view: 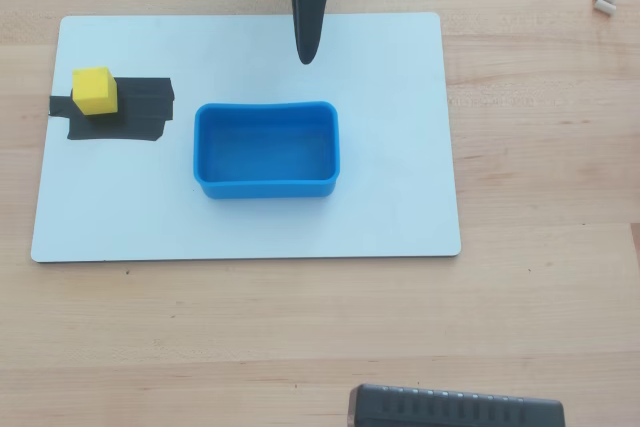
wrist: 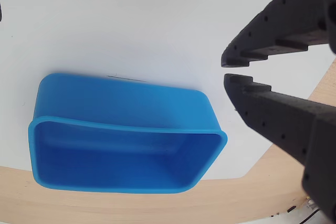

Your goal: Pick up yellow cube and drop it in the blue rectangular bin

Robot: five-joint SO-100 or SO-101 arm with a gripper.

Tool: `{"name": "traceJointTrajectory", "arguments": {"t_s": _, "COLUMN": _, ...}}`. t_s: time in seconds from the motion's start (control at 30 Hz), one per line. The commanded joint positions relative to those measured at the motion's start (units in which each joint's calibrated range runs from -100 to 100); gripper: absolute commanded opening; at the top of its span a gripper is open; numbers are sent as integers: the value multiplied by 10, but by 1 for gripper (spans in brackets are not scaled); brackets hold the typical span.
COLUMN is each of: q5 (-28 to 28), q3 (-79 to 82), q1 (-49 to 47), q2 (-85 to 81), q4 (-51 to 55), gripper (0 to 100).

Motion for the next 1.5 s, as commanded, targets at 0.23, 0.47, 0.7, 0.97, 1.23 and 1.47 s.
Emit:
{"name": "traceJointTrajectory", "arguments": {"t_s": 0.23, "q5": 3, "q3": 0, "q1": -5, "q2": -13, "q4": 3, "gripper": 0}}
{"name": "traceJointTrajectory", "arguments": {"t_s": 0.47, "q5": 40, "q3": -23, "q1": 29, "q2": 3, "q4": 12, "gripper": 0}}
{"name": "traceJointTrajectory", "arguments": {"t_s": 0.7, "q5": 56, "q3": -337, "q1": 89, "q2": 375, "q4": 50, "gripper": 1}}
{"name": "traceJointTrajectory", "arguments": {"t_s": 0.97, "q5": 131, "q3": -657, "q1": 200, "q2": 622, "q4": 161, "gripper": 1}}
{"name": "traceJointTrajectory", "arguments": {"t_s": 1.23, "q5": 202, "q3": -876, "q1": 304, "q2": 837, "q4": 180, "gripper": 1}}
{"name": "traceJointTrajectory", "arguments": {"t_s": 1.47, "q5": 246, "q3": -973, "q1": 347, "q2": 935, "q4": 180, "gripper": 1}}
